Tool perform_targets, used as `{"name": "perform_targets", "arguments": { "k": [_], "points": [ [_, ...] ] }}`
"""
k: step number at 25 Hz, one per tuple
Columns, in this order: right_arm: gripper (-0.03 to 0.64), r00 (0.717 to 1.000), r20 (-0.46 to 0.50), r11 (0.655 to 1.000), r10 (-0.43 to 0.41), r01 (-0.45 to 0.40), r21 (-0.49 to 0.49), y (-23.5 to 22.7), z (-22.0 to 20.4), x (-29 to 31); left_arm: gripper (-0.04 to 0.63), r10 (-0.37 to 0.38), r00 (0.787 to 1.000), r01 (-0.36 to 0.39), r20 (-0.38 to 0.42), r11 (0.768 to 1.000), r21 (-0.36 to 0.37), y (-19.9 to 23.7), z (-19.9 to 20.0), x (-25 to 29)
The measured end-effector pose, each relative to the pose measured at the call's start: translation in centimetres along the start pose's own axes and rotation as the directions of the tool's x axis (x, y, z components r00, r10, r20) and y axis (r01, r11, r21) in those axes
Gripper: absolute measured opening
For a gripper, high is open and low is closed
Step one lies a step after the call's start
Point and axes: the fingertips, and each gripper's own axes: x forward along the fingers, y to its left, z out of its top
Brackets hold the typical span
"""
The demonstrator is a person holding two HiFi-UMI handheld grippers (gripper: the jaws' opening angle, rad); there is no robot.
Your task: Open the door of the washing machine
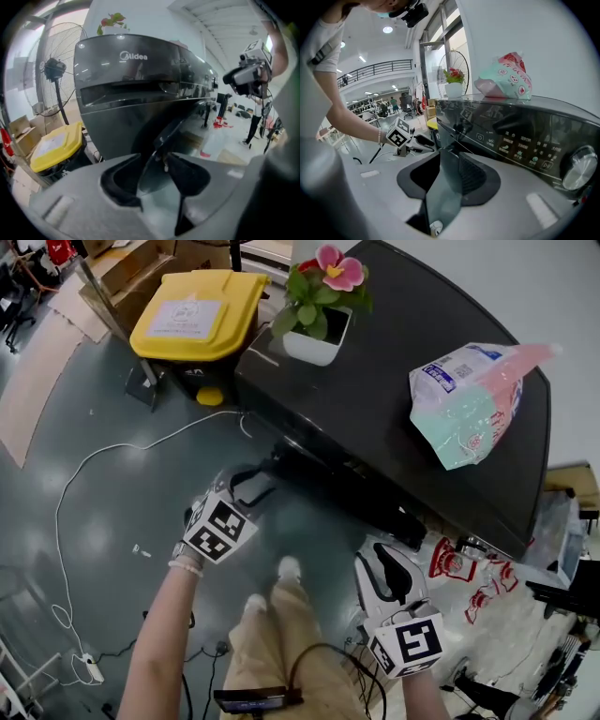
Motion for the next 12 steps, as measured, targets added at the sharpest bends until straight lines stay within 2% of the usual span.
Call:
{"name": "perform_targets", "arguments": {
  "k": [9,12],
  "points": [
    [0.110,1.000,-0.013,1.000,0.009,-0.009,0.019,-0.7,-1.0,1.1,0.173,-0.045,0.997,0.049,-0.065,0.997,0.063,0.1,-1.2,2.9],
    [0.110,1.000,-0.016,1.000,0.013,-0.013,0.023,-0.6,-1.3,1.3,0.151,-0.059,0.995,0.067,-0.085,0.994,0.092,0.0,-1.3,3.5]
  ]
}}
